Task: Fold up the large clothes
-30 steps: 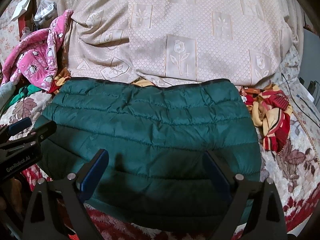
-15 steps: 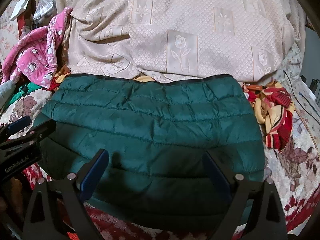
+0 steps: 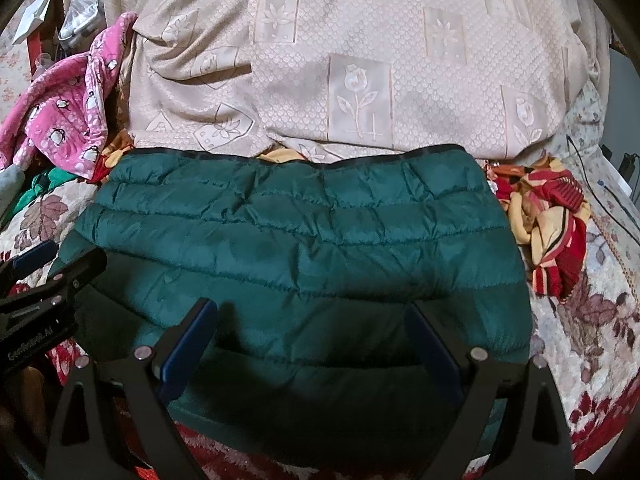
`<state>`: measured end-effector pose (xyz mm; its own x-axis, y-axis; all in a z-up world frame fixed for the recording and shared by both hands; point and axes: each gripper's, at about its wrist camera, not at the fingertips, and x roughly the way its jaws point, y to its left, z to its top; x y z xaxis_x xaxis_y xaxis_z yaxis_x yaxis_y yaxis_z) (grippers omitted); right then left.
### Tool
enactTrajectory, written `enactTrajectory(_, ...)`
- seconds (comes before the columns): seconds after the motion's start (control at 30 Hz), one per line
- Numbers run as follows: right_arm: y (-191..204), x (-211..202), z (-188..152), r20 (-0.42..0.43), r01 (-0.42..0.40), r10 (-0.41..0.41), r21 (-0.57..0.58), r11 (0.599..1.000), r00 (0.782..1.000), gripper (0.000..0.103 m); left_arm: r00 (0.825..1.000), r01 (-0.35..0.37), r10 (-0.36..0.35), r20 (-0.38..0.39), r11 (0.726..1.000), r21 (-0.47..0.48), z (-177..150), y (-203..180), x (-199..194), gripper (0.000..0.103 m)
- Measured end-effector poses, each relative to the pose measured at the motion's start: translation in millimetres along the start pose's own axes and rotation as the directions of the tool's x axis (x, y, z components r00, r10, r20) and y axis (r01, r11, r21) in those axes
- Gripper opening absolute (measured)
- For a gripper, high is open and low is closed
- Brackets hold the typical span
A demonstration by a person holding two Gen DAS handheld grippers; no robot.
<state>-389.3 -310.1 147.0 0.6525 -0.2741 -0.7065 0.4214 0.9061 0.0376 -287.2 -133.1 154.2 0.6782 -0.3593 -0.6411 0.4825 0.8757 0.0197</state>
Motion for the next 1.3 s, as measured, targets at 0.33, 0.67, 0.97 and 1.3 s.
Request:
enactTrajectory(0.33,-5,8,3,-0.014,0.008,-0.008,0.013,1.0,1.0,0.097,1.0,0.003,-0.003,-0.009,1.0,-0.002,0,-1,5,0.063)
enactTrajectory(0.67,-5,9,5,-0.017,0.002,-0.002,0.016,1.0,1.0,0.097,1.0,0.006,-0.006,-0.018,1.0,-0.014,0,1,8,0.063)
enactTrajectory(0.97,-3,13,6,-0.027,0.0,0.0,0.018,1.0,1.0,0.097,1.0,0.007,-0.007,-0.02,1.0,-0.013,0,1,8,0.063)
enactTrajectory(1.3,-3,16,8,-0.036,-0.004,0.005,0.029,1.0,0.999,0.097,1.0,0.008,-0.008,-0.029,1.0,-0.013,0,0,12,0.063)
